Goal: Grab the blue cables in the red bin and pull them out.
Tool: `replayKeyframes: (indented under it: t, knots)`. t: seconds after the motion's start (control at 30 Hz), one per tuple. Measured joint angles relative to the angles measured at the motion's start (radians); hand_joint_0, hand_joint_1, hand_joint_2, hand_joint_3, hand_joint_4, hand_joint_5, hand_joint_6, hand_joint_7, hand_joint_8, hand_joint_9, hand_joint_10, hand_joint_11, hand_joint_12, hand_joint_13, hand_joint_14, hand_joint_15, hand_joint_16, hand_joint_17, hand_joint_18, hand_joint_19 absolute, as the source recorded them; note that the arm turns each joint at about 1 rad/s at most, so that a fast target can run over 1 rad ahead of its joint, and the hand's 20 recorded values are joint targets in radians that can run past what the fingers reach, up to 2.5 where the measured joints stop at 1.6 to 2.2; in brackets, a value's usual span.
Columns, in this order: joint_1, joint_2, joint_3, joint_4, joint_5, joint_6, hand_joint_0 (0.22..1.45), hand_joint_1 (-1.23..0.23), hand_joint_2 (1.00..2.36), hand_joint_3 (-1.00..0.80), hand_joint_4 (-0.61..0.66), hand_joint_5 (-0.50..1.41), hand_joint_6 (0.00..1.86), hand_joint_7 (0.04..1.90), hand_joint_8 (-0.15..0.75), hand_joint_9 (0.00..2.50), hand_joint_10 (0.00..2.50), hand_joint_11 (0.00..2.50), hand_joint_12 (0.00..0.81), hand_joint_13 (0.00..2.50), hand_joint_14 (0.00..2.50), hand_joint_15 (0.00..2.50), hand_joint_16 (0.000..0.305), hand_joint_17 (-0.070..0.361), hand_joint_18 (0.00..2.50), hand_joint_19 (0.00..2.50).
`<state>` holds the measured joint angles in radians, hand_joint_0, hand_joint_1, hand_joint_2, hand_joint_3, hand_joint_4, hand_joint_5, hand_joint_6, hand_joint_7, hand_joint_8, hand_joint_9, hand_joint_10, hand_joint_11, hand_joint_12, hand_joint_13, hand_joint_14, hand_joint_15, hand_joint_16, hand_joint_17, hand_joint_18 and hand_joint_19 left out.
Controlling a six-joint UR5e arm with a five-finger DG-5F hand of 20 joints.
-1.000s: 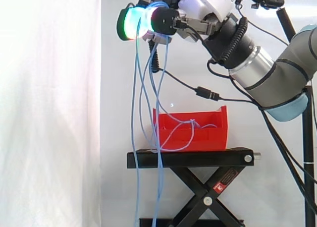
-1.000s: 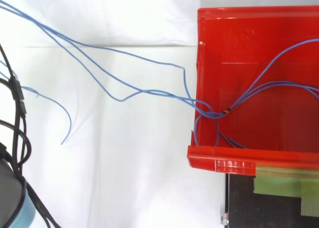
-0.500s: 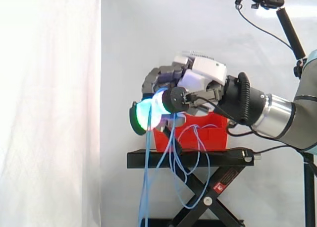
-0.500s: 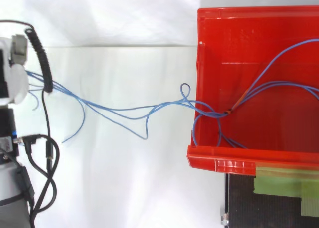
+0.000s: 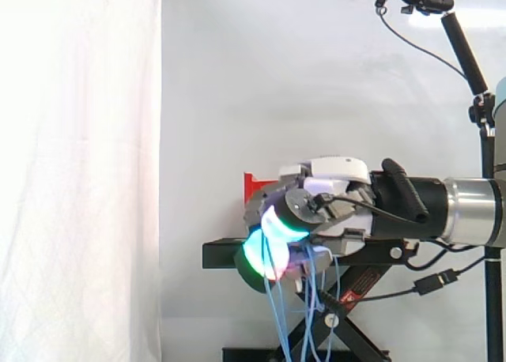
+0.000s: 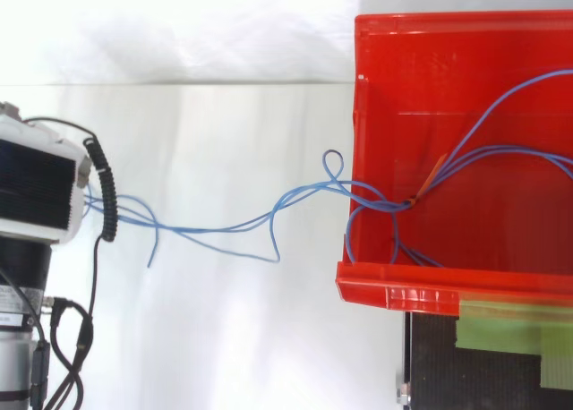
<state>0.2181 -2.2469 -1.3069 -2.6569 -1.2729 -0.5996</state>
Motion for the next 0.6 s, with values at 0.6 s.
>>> replayKeyframes:
  t: [0.6]
  knots:
    - [0.039,0.0,0.0,-0.191,0.057,0.34,0.89,-0.95,1.01,-0.61,0.09,0.69,1.18,0.57,0.234,1.03,1.42,1.58,0.322,1.3,0.54,1.6,0.044,0.098,0.97,1.21]
